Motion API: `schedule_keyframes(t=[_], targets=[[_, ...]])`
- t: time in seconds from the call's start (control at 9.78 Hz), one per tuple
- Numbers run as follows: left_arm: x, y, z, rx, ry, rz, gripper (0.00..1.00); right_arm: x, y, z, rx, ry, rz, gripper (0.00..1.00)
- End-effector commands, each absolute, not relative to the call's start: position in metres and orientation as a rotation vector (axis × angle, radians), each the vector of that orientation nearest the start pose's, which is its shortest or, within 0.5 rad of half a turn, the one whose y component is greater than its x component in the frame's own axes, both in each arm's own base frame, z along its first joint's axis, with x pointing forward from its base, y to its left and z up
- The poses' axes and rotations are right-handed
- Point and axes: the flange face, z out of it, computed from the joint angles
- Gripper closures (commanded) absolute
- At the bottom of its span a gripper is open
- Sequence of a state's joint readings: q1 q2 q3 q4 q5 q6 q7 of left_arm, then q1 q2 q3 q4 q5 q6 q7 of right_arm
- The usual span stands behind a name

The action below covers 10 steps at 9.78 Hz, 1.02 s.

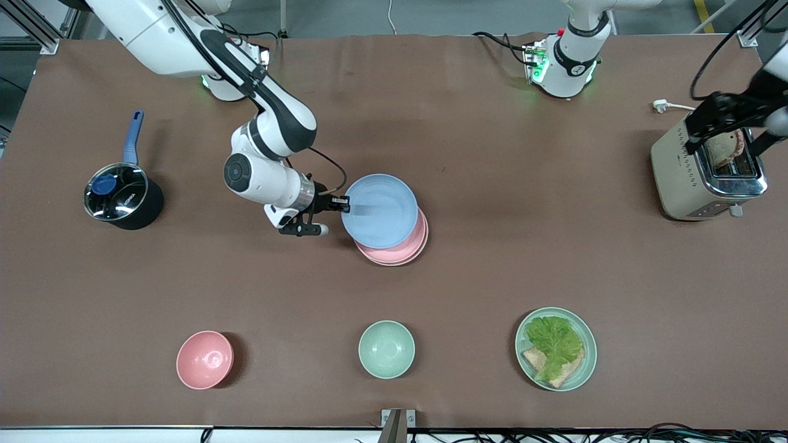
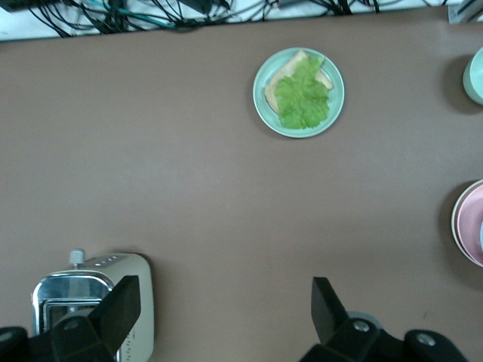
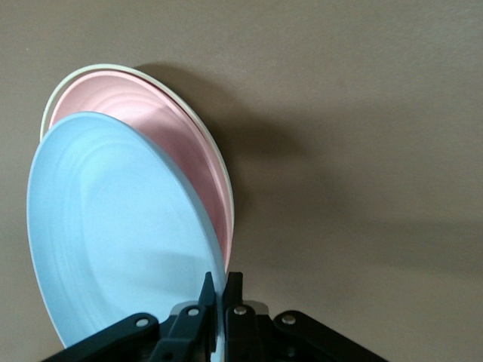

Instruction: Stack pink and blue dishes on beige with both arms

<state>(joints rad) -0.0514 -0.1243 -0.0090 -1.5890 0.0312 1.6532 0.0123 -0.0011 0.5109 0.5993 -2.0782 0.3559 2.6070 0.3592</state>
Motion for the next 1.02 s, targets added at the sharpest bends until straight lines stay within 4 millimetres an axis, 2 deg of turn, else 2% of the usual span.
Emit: schedule_keyframes(t=[0.0, 0.2, 0.31, 0.51, 0.61, 0.72, 0.82, 0.92], targets=[[0.544, -0.030, 0.688, -3.118, 0.125, -0.090, 0.00, 0.498, 0.334, 0.219, -2.668, 0.185, 0.187, 0.91], [0.549, -0.033, 0.680, -3.113, 0.116, -0.044, 0.00, 0.497, 0.338, 0.217, -2.667, 0.179, 0.187, 0.88], [0.545, -0.035, 0.674, -3.132, 0.114, -0.013, 0.00, 0.499, 0.336, 0.218, -2.665, 0.180, 0.187, 0.74], [0.544, -0.034, 0.672, -3.142, 0.109, -0.010, 0.00, 0.505, 0.330, 0.224, -2.665, 0.187, 0.180, 0.25], [0.545, -0.034, 0.671, -3.142, 0.097, -0.010, 0.00, 0.511, 0.331, 0.247, -2.664, 0.168, 0.119, 0.00], [0.546, -0.034, 0.670, -3.141, 0.082, -0.026, 0.00, 0.515, 0.328, 0.286, -2.678, 0.133, 0.046, 0.00], [0.547, -0.033, 0.671, -3.140, 0.072, -0.038, 0.00, 0.516, 0.315, 0.323, -2.715, 0.113, 0.052, 0.00], [0.545, -0.034, 0.674, -3.140, 0.036, -0.048, 0.00, 0.520, 0.280, 0.373, -2.790, 0.101, 0.004, 0.00]])
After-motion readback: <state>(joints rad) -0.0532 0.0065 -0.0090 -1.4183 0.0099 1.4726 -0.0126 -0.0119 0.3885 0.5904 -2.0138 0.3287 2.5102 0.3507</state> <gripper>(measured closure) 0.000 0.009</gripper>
